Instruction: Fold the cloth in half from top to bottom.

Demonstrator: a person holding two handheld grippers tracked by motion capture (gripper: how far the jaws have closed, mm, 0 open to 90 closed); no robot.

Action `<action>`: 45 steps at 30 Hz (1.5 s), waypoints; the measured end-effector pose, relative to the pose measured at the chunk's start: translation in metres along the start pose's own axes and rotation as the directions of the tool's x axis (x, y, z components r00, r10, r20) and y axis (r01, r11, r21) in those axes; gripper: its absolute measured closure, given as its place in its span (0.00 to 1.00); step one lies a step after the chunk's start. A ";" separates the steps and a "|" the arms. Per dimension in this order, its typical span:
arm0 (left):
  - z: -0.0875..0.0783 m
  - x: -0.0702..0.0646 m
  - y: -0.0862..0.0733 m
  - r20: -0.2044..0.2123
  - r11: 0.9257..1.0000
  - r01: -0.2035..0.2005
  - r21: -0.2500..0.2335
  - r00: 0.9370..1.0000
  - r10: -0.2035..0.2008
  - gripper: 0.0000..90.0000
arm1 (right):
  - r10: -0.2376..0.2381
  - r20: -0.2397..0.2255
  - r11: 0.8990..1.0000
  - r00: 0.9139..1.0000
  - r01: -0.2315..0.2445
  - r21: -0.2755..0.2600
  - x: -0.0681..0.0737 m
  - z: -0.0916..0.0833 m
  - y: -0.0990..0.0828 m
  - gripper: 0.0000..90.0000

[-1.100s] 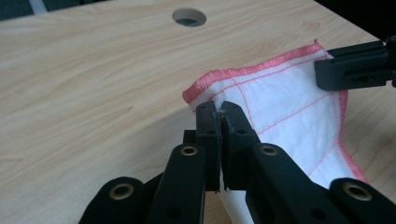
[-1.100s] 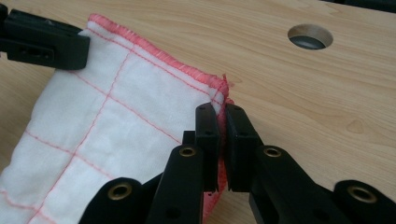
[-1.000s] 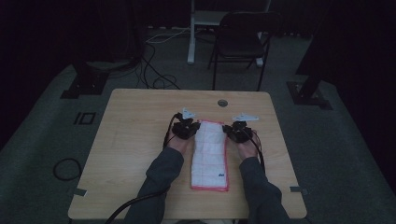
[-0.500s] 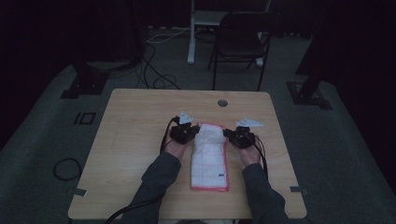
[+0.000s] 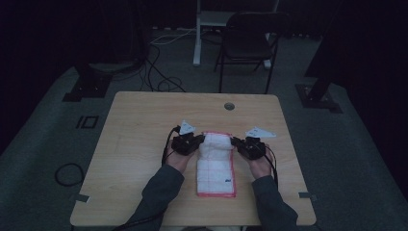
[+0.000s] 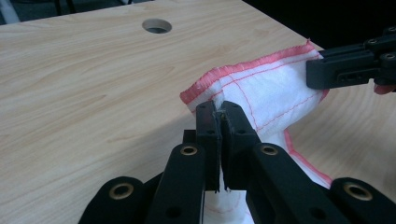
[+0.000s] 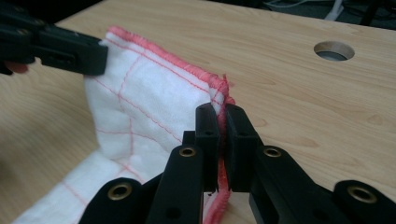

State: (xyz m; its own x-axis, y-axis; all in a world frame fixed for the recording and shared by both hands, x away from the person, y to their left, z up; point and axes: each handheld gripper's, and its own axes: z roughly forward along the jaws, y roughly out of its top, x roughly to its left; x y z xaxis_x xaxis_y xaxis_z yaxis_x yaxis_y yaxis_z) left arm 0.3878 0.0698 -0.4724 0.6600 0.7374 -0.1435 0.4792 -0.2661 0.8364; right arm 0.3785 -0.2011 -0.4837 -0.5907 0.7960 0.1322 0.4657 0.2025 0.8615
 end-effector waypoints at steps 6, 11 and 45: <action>-0.008 -0.006 -0.004 0.015 1.000 -0.010 -0.004 1.000 0.010 0.97 | -0.003 -0.007 1.000 1.000 0.003 -0.013 0.005 -0.009 -0.005 0.96; -0.014 -0.010 -0.009 0.023 1.000 -0.014 -0.011 1.000 0.015 0.97 | -0.018 -0.009 1.000 1.000 0.018 -0.012 0.010 -0.014 -0.007 0.96; -0.039 -0.029 -0.043 0.072 1.000 -0.013 0.000 0.997 0.013 0.97 | -0.030 -0.045 1.000 0.999 0.030 0.002 0.036 -0.030 -0.042 0.96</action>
State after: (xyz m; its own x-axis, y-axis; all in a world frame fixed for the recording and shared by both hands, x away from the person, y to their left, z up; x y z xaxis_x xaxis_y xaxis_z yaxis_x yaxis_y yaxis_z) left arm 0.3260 0.0843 -0.4842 0.7061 0.6872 -0.1709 0.4706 -0.2750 0.8384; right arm 0.3174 -0.1984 -0.5006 -0.6333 0.7632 0.1284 0.4494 0.2275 0.8639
